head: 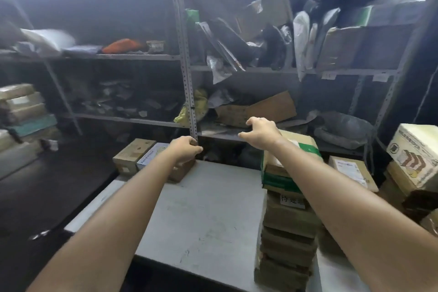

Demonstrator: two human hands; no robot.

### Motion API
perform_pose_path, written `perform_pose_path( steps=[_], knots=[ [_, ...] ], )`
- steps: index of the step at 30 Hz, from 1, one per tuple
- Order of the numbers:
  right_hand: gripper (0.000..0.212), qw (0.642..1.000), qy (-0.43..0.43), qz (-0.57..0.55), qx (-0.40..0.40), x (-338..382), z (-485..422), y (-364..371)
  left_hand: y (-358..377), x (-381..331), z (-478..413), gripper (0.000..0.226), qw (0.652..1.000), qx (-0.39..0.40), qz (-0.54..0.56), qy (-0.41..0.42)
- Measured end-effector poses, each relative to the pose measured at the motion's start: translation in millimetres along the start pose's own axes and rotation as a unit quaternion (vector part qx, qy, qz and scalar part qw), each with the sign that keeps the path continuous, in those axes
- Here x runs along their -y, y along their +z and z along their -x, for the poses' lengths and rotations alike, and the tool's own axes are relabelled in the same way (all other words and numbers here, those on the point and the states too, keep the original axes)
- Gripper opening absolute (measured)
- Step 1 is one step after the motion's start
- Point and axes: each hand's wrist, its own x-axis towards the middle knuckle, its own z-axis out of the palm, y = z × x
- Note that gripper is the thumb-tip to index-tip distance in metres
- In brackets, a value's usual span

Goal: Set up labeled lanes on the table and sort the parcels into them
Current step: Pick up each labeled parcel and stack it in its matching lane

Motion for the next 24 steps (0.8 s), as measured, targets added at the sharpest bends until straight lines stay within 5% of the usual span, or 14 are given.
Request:
perform_pose_path(
  steps=[11, 24],
  knots=[
    [0.049, 0.993, -0.040, 0.040, 0.100, 168.0, -50.0, 132.5, -108.5, 206.6, -32.4, 0.046, 0.995, -0.026, -0.029, -0.090],
    [0.039, 0.975, -0.031, 0.064, 0.209, 222.3, -140.0, 278.2, -121.7, 336.3, -116.8, 0.047, 0.984, 0.014, -0.068, -0.163]
  ],
)
